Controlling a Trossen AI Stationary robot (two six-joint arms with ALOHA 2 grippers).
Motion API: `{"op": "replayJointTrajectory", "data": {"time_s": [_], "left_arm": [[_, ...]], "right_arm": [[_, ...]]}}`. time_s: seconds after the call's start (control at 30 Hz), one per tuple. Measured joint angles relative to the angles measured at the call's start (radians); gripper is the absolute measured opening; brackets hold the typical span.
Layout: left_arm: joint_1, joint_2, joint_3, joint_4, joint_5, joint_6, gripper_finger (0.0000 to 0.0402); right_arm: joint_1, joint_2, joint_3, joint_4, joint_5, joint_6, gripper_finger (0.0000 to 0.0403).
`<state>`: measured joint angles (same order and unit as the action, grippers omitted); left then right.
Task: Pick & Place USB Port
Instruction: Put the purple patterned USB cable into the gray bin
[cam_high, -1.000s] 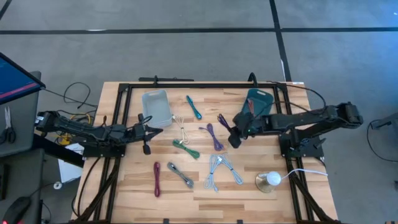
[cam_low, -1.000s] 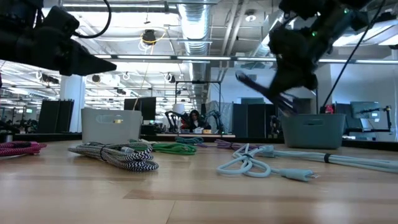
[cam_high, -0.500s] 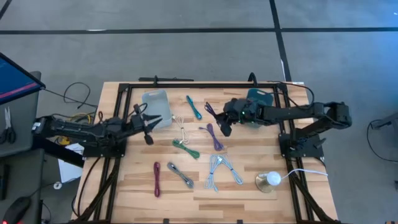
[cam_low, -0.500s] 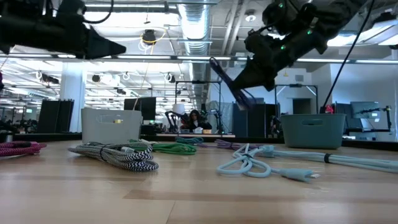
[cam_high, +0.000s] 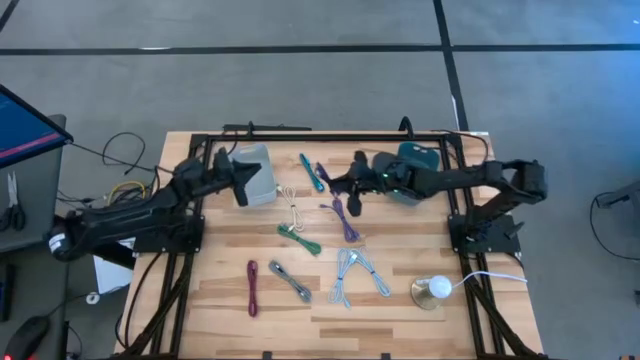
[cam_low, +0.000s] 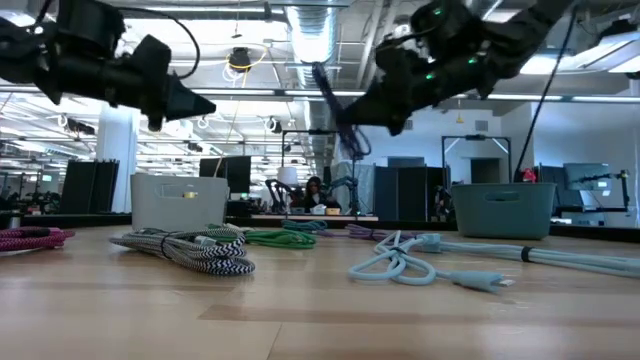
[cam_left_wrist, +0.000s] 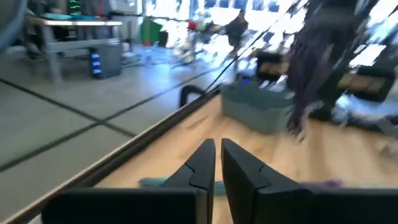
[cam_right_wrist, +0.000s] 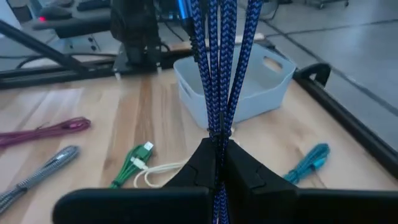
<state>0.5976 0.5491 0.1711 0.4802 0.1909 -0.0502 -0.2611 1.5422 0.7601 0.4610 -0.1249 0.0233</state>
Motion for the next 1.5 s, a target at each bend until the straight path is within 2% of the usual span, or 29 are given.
{"op": "replayJointTrajectory", "data": {"time_s": [0.07,0.13,0.27,0.47,0.77,1.07,1.5], "left_arm": [[0.040,0.053,0.001,0.072,0.085,-0.045,0.0026],[0.051,0.103,0.001,0.142,0.117,-0.067,0.0027],[0.045,0.168,0.001,0.179,0.120,-0.071,0.0045],[0.023,0.213,0.001,0.189,0.127,-0.087,0.0100],[-0.037,0.211,0.000,0.239,0.175,-0.090,0.0154],[-0.047,0.211,0.000,0.258,0.174,-0.090,0.0171],[-0.047,0.211,0.000,0.331,0.173,-0.090,0.0160]], "right_arm": [[-0.002,0.066,0.056,-0.001,-0.013,-0.006,0.0001],[-0.002,0.127,0.116,0.000,-0.044,-0.008,0.0001],[-0.002,0.228,0.241,0.014,-0.094,-0.024,0.0001],[-0.006,0.362,0.407,0.007,-0.160,-0.024,0.0001],[-0.005,0.516,0.625,-0.068,-0.166,-0.023,0.0001],[-0.010,0.526,0.692,-0.096,-0.167,-0.007,0.0001],[-0.001,0.526,0.700,-0.110,-0.197,-0.007,0.0001]]}}
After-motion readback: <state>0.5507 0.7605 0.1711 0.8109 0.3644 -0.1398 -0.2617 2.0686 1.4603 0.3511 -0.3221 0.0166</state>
